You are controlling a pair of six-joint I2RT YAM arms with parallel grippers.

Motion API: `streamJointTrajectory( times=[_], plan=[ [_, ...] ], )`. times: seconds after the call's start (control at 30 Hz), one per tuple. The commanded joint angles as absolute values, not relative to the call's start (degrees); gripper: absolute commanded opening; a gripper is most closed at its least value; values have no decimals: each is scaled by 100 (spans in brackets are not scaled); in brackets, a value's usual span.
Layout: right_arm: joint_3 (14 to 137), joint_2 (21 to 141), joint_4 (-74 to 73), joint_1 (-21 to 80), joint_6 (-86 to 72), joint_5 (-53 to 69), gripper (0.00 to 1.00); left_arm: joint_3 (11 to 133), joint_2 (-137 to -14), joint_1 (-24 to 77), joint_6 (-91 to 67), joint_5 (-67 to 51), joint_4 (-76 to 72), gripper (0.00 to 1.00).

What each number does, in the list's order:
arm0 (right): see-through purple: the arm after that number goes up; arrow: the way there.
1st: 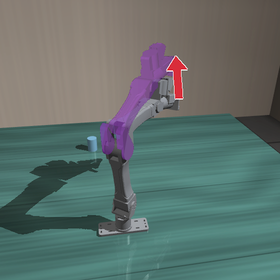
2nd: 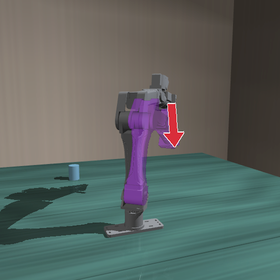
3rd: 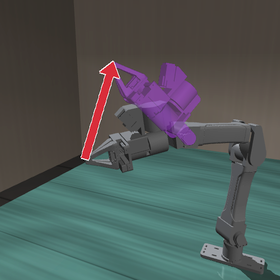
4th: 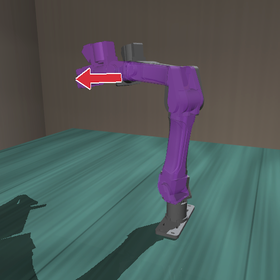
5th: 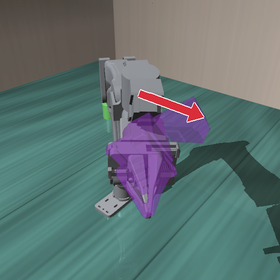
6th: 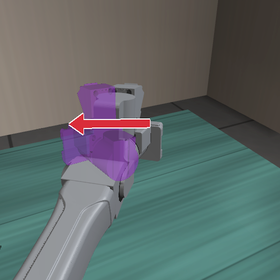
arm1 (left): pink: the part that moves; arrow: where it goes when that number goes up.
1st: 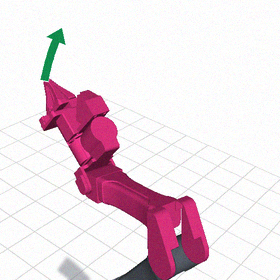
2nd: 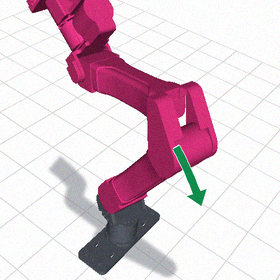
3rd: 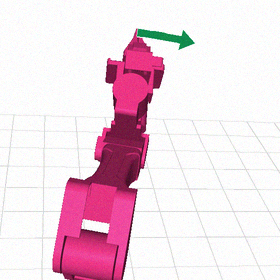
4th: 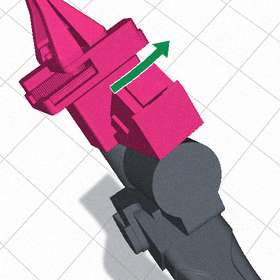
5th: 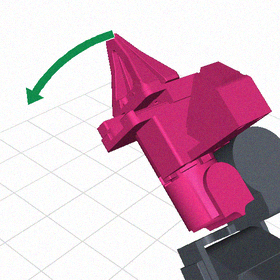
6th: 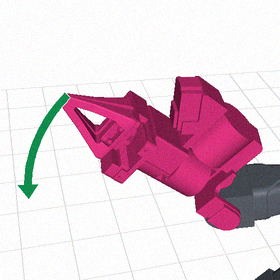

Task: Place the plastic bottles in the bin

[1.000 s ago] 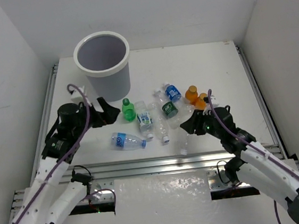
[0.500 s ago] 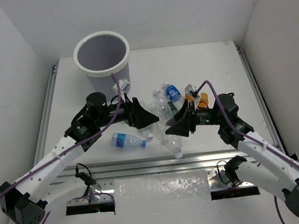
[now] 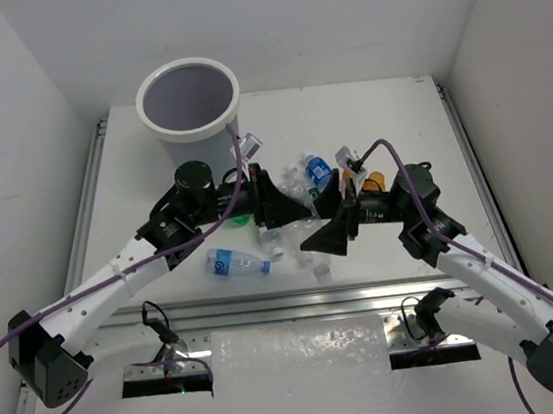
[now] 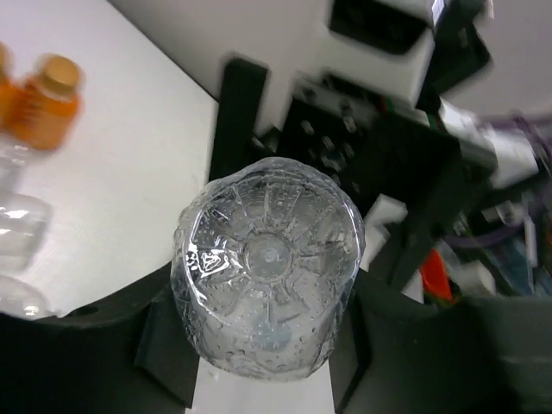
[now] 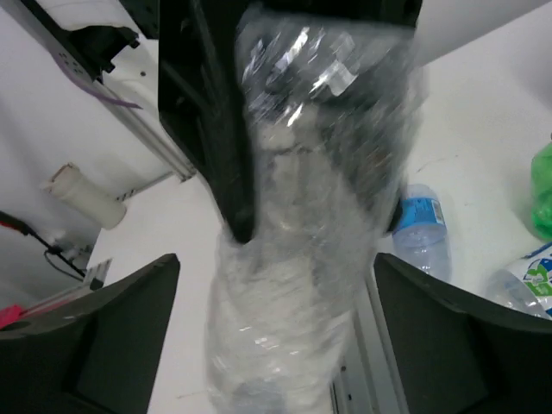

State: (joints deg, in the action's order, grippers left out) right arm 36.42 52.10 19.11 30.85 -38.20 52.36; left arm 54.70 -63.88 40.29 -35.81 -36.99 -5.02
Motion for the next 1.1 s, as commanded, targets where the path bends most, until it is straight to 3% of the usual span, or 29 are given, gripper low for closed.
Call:
streamJointTrajectory(
  times=[0.0,0.13,0.17,0.2,0.3,0.37,0.57,0.63,0.7,0.77,0.8,0.83,0.93,1.07],
  plan=[
    [3779,4862,1245,3155,-3130,4599,99,6318,-6057,4087,-3235,-1838,467,0],
    [3945,4264,-418,3155,-2515,2729,99,7957,-6266,4017,-3006,1242,2501,0],
    [3998,4202,-1031,3155,-2435,1759,99,8233,-6371,3869,-2962,2109,2766,0],
    [4060,4149,-1333,3155,-2426,1271,99,8470,-6572,3719,-2936,2397,3160,0],
    [4271,4043,-2073,3146,-2417,10,99,9306,-6968,2509,-2848,2330,3479,0],
    [4342,4052,-2232,3146,-2321,9,99,9789,-7207,1716,-2856,2452,3524,0],
    [4149,4218,-2075,3146,-2224,325,99,11361,-8760,915,-2496,2523,3225,0],
    [4070,4403,-1987,3146,-2224,544,99,12036,-9516,818,-2417,2391,3383,8],
    [4078,4683,-1873,3146,-2189,876,99,12704,-10176,800,-2391,2294,3620,43],
    [4139,4912,-1785,3155,-2110,1255,99,13120,-10676,791,-2443,2416,3979,68],
    [4209,5157,-1741,3164,-2101,1413,99,13366,-10792,782,-2443,2400,4034,91],
    [4271,5298,-1705,3173,-2074,1572,99,13394,-10863,782,-2443,2399,4025,98],
    [4648,5878,-1670,3514,-1786,1977,99,13324,-10872,782,-2426,2277,3894,100],
    [5377,6818,-1828,4919,-1240,577,99,12843,-10199,782,-2469,2258,4279,100]
  ],
)
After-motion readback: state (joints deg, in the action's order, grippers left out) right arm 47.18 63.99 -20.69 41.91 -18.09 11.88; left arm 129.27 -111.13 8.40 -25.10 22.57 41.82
